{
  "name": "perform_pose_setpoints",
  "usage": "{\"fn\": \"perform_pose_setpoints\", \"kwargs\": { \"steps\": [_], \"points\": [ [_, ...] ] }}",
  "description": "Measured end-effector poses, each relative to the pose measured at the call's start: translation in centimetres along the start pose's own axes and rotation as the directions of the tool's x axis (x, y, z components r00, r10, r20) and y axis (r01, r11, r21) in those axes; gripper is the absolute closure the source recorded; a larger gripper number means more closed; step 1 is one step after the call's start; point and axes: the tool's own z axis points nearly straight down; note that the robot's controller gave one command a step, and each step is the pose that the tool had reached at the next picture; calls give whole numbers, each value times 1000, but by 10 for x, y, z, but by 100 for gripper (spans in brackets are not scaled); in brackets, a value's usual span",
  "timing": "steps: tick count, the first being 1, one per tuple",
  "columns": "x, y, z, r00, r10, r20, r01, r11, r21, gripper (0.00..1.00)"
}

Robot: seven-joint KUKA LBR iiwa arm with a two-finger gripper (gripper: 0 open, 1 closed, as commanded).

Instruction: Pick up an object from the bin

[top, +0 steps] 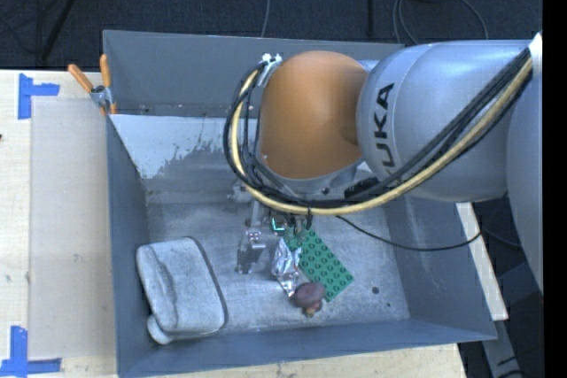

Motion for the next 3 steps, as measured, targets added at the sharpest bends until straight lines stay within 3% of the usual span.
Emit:
{"fn": "perform_pose_setpoints", "kwargs": {
  "steps": [1, 2, 3],
  "points": [
    [10, -77, 14, 994, -113, 5, 113, 994, 1, 0],
    [-5, -154, 122, 1000, -8, 10, 8, 1000, -1, 0],
    [-7, -152, 117, 1000, -8, 19, 8, 1000, -2, 100]
  ]
}}
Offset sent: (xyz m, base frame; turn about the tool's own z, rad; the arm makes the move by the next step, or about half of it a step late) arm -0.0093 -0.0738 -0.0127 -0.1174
